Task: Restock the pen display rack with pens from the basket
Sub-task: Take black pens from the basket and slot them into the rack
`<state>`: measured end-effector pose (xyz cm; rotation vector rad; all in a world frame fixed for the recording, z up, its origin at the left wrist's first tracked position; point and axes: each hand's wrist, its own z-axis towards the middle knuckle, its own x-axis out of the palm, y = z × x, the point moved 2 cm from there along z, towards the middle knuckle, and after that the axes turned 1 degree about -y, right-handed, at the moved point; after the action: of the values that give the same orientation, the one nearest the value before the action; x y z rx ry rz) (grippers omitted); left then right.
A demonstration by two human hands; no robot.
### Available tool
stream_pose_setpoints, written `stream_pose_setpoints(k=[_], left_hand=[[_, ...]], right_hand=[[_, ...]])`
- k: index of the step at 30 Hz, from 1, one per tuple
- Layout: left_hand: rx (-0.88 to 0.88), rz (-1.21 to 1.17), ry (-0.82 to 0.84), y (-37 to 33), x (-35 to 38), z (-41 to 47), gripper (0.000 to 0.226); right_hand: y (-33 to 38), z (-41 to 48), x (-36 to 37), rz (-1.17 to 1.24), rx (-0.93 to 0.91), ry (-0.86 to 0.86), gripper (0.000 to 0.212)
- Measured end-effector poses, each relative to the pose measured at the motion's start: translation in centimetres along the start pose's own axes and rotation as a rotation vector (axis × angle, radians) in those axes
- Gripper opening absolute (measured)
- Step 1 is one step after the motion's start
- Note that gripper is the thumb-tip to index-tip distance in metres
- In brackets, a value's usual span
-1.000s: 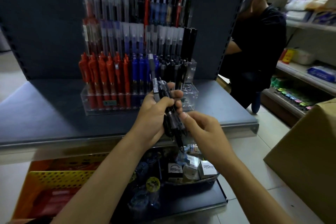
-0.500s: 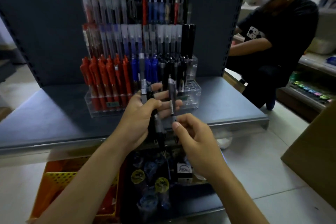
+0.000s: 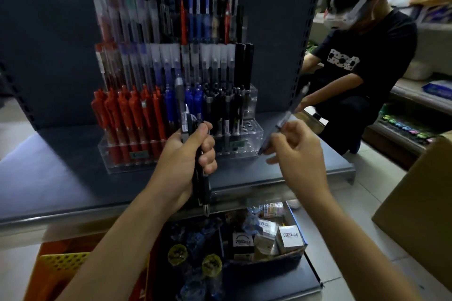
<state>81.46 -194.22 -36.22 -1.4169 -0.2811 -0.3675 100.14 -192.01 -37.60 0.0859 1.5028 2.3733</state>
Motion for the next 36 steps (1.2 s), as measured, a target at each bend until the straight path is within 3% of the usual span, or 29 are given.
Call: stream_pose_setpoints(k=[5,10,14,24,30,36], left_hand=[[-0.061,-0.067,0.044,0.2,-0.2,0.6,0.019],[-0.078,-0.188,0.097,-0.2,-0.5,1.1,0.023],[-0.048,-0.138,0.108,-0.4,-0.9,1.1,0.022],[-0.032,-0.036,0.061,-0.1,-1.3,1.0,0.023],[-0.037,-0.039,0.030,-0.1,-1.6,1.2,0.021],[-0.052,-0.007,0.019,0.3,-1.4,0.9,0.021]], right_hand=[[1.1,4.9,1.4,-0.091,-0.034,-0.014,0.006],[0.9,6.7,3.2,-0.407,-0.109,0.097,0.014],[1.1,7.1,3.4,-0.449,-0.070,0.117,0.011],[0.6,6.4,3.9,-0.800,-0.191,0.303,0.003],[1.1,5.7,3.8,-0.634,-0.159,0.134,0.013],[1.4,5.5,4.0,-0.719,-0.229,0.126,0.019]])
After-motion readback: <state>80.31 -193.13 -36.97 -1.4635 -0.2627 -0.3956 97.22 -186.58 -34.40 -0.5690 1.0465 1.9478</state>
